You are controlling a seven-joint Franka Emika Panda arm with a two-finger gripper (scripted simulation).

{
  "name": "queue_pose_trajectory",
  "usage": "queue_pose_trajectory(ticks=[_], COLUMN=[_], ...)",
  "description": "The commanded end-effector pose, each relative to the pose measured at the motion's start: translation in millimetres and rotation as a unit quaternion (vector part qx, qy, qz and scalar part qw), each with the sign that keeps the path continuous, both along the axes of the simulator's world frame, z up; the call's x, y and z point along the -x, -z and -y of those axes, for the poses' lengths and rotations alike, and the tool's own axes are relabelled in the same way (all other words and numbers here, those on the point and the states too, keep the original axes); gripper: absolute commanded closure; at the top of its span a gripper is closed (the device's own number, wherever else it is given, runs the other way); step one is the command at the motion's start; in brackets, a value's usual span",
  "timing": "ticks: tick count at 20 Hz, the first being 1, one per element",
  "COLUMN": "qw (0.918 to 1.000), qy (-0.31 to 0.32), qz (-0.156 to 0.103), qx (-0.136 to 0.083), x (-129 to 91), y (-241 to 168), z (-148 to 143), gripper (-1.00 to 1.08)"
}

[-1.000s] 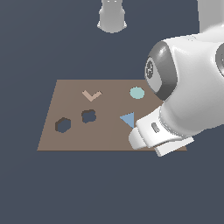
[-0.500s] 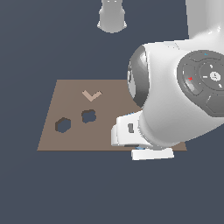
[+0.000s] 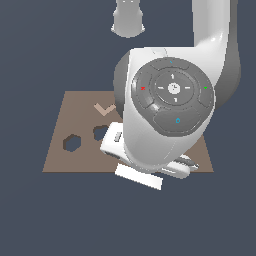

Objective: Insert a designated object into the corresponding slot on a board.

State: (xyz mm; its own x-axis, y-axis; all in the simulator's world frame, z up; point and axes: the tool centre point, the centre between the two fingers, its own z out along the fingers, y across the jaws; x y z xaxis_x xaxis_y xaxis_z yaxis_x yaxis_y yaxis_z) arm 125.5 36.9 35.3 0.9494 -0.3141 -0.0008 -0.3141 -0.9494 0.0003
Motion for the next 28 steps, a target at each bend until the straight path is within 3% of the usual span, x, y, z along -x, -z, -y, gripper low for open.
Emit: queue_pose_trajectory(ticks=[1, 5, 9, 21, 28], qw=[0.9988, 0.9918, 0.9776, 0.9102, 0.882], qy=[0.049, 0.128, 0.21, 0.414, 0.471], qz=[0.0, 0.0, 0.0, -0.001, -0.001], qx=[0.0, 0.0, 0.0, 0.0, 0.0], x=[2.5, 10.7, 23.9, 75.2, 94.2], y=[-0.9, -1.8, -2.7, -4.7, -5.2], z=[15.5, 40.1, 64.4, 112.7, 121.5], gripper=[1.08, 1.08, 1.08, 1.08, 1.08])
